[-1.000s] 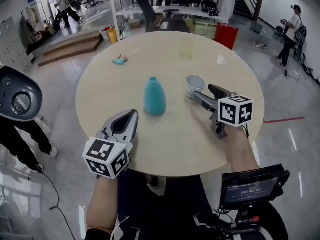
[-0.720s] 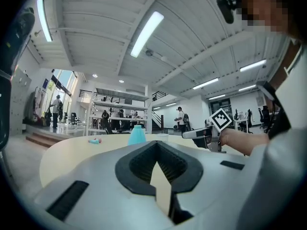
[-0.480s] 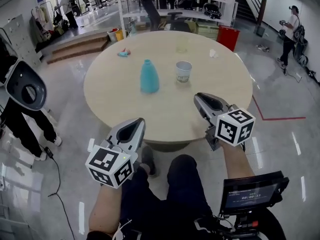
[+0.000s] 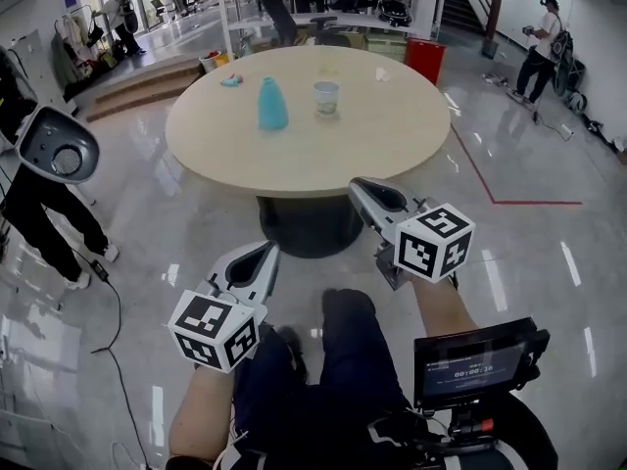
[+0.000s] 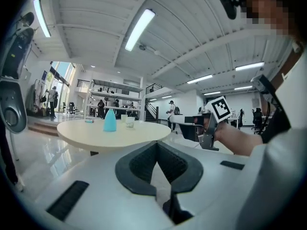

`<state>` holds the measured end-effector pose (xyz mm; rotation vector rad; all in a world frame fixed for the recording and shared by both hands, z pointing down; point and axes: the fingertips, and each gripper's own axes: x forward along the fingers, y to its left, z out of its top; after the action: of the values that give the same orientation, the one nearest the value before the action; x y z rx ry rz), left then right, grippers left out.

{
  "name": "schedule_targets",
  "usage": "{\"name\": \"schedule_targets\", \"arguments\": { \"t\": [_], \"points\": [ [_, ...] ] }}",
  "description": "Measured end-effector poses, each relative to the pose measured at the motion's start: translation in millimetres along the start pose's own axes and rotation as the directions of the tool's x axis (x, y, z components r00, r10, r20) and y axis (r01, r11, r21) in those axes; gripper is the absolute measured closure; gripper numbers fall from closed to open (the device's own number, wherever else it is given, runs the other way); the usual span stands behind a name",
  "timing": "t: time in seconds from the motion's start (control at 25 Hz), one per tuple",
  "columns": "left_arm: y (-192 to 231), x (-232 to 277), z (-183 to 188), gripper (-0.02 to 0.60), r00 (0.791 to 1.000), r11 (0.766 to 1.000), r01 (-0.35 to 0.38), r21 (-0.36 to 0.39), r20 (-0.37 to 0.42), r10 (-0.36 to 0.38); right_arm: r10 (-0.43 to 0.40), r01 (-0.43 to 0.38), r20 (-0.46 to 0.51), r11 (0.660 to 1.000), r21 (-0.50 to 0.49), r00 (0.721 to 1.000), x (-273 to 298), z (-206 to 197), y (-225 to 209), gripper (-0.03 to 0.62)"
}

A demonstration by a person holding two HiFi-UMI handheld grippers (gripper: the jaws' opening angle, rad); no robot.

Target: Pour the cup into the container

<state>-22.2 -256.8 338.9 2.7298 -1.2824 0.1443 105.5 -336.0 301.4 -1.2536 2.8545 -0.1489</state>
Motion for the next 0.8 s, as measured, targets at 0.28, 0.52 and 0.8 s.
{"name": "schedule_targets", "arguments": {
  "t": [0.28,0.52,0.8],
  "points": [
    [-78.3,-93.1,-16.5,0.583,0.997,0.997,-0.074,-0.036,0.023,0.075,0.043,-0.044,-0.015,0.999,-0.024,0.999,-93.4,-6.7,79.5,0.577],
    [-147.5,-157.9,-23.4,0.583,0.991,0.991,-0.121,-0.056,0.051,0.123,0.071,-0.071,-0.012,0.997,-0.035,0.997,-175.5,-10.6,135.9,0.577],
    [-225.2,-220.7,-36.2,0.583,0.984,0.985,-0.156,-0.071,0.072,0.161,0.088,-0.088,-0.011,0.995,-0.040,0.996,-277.9,-20.0,194.6,0.577]
  ]
}}
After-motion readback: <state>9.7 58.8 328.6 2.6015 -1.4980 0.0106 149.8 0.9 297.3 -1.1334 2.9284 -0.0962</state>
